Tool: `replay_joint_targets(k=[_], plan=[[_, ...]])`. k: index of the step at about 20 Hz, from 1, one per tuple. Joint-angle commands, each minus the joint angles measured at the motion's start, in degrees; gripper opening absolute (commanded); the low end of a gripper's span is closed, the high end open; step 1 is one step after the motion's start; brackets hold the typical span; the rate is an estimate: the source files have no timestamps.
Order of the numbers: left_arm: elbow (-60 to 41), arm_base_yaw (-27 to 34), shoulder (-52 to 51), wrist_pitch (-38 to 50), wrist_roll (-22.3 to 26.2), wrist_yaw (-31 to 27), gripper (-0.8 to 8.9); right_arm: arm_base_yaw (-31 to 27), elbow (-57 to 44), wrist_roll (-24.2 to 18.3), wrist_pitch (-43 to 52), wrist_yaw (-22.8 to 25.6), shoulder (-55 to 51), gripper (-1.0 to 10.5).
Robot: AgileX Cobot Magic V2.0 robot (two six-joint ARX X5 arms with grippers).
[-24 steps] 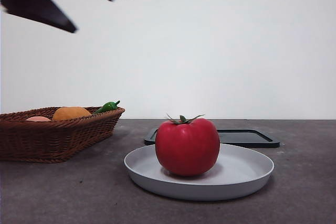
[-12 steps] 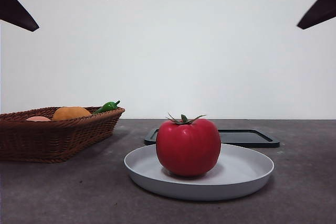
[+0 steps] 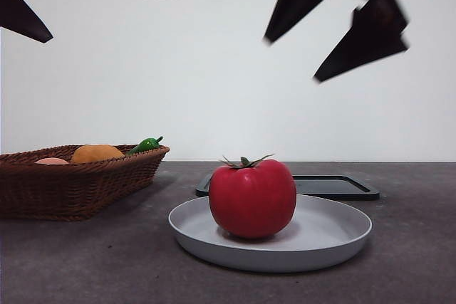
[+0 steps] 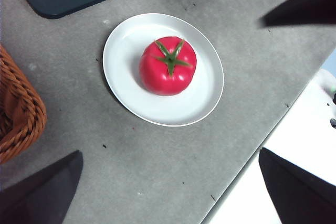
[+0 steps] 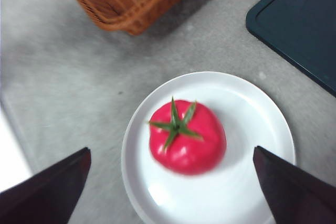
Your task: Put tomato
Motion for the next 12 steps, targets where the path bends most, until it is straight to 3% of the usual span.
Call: replay_joint_targets(k=[1, 10, 12], plan=[[0.96, -0.31, 0.28, 0.24, 0.44, 0.24, 5.58, 1.90, 1.14, -0.44, 3.28, 0.96, 4.74, 5.0], [0.96, -0.31, 0.28, 0.24, 0.44, 0.24, 5.58, 6.73, 1.14, -0.44, 11.67, 7.34, 18.73, 5.0], [0.96, -0.31, 0.28, 0.24, 0.42, 0.24, 5.58, 7.39, 1.14, -0.44, 11.93, 9.14, 20.09, 5.6]])
